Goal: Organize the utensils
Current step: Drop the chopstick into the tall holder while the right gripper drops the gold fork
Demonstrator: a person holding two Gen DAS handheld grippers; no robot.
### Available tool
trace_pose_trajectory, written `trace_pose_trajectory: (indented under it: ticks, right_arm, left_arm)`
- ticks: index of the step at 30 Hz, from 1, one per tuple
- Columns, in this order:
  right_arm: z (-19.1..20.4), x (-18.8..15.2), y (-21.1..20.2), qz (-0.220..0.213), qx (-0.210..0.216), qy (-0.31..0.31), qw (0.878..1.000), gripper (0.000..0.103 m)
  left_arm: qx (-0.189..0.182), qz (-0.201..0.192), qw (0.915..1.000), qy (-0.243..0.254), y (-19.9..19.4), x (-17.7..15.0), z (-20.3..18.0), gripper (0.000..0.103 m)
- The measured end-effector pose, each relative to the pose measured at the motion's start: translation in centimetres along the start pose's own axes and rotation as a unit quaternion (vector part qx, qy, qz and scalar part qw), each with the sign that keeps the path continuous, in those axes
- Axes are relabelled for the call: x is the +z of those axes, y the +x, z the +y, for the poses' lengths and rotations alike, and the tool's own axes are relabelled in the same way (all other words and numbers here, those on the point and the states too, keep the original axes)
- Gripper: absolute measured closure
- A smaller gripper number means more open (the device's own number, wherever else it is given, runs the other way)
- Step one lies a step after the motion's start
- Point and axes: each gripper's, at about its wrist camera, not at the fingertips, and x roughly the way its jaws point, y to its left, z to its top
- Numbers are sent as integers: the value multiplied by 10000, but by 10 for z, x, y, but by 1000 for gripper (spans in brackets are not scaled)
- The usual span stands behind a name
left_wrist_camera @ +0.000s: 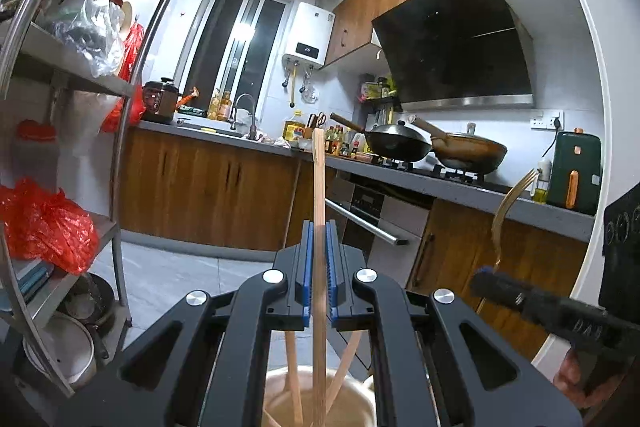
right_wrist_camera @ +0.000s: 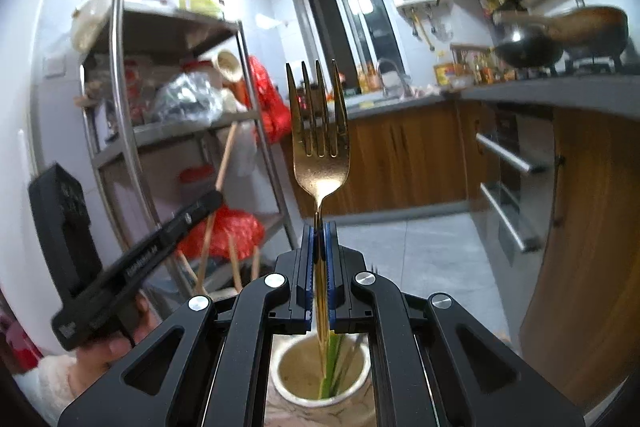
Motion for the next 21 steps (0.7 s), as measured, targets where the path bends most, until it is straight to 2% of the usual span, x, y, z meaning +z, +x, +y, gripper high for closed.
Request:
trace_pose_trajectory:
  ticks: [9,16,21]
  right_arm:
    - [-1,-35,15,661,-60,-56,9978,97]
    - [-8,-41,12,702,-266,89,9971,96]
    - [-16,-42,15,834,-467,262,9951,96]
  left_arm:
    - [88,556,9972,494,-20,-35,-5,97]
    - [284,1008,9930,550,-32,-51,4,97]
    - [398,1155,9909,559,-41,-52,10,97]
